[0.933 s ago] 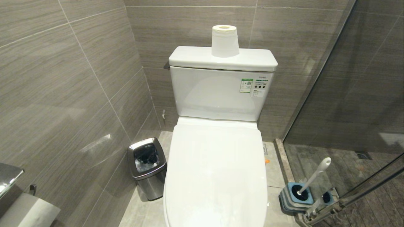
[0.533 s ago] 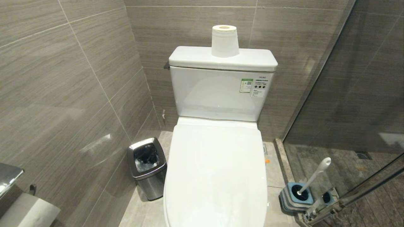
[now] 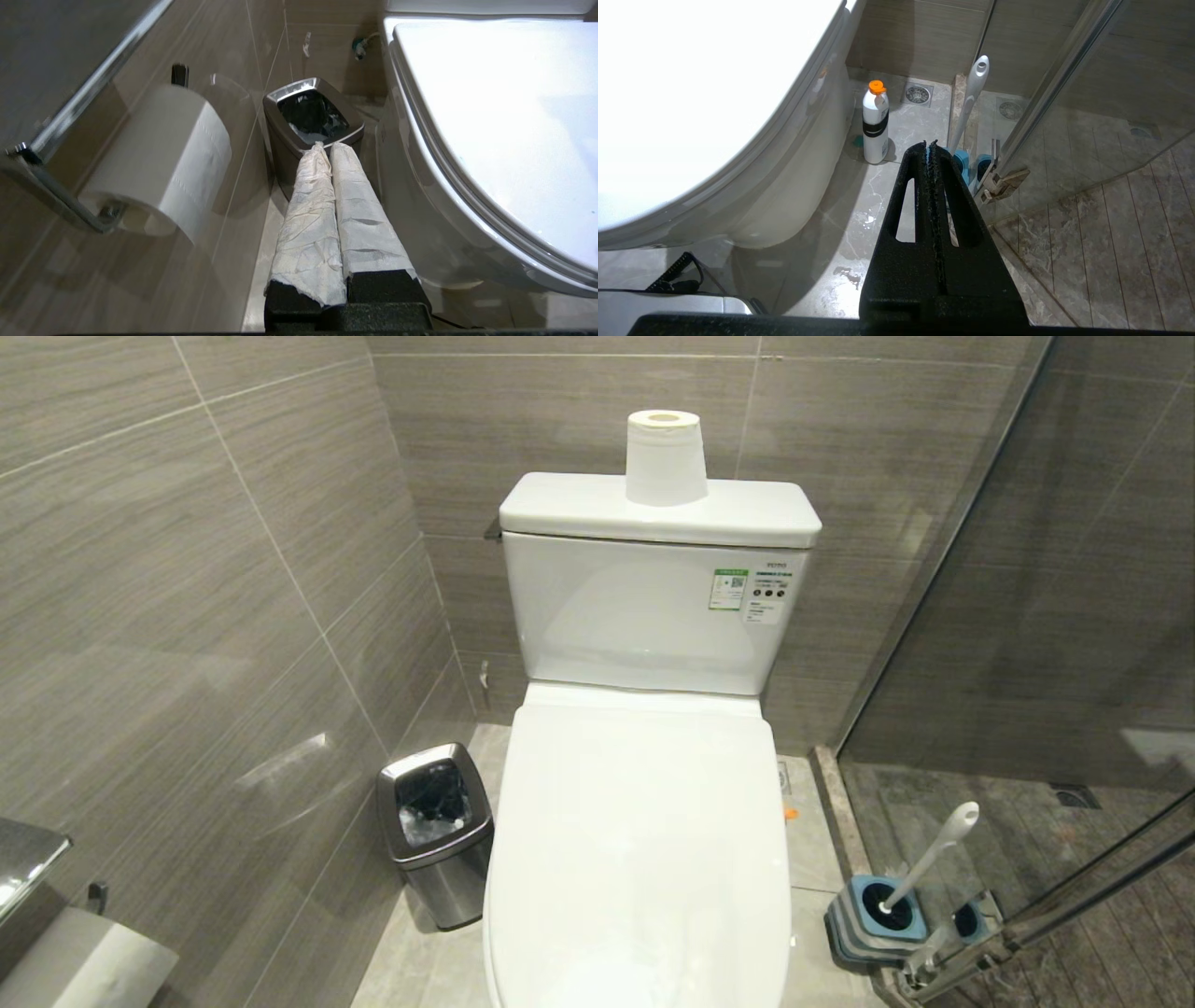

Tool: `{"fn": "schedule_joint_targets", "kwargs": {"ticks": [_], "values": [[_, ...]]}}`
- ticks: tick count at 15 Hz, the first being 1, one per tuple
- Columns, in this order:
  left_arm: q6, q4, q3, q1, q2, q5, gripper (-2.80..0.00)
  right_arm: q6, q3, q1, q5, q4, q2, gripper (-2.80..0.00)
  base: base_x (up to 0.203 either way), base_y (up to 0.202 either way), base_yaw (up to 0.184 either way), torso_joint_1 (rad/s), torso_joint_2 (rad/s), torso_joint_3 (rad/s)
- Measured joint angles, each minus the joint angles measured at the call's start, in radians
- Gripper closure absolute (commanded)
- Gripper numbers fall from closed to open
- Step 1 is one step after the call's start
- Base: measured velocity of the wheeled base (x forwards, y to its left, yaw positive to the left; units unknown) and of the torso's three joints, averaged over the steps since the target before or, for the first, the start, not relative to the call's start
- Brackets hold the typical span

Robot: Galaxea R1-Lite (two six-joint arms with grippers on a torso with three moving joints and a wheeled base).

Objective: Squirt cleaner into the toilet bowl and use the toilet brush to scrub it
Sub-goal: Use the left hand to lift the toilet lid slightly

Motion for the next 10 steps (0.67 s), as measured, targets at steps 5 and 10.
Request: {"fn": "schedule_joint_targets", "kwargs": {"ticks": [5, 10], "values": [[0.063, 0.095, -0.205, 0.0, 0.003, -0.112, 0.0, 0.0, 0.0, 0.0, 0.0, 0.0, 0.0, 0.0, 0.0, 0.0, 0.0, 0.0, 0.0, 0.0], [0.077, 0.24, -0.498, -0.001, 0.076, -0.318, 0.0, 0.0, 0.0, 0.0, 0.0, 0.0, 0.0, 0.0, 0.0, 0.0, 0.0, 0.0, 0.0, 0.0]]}}
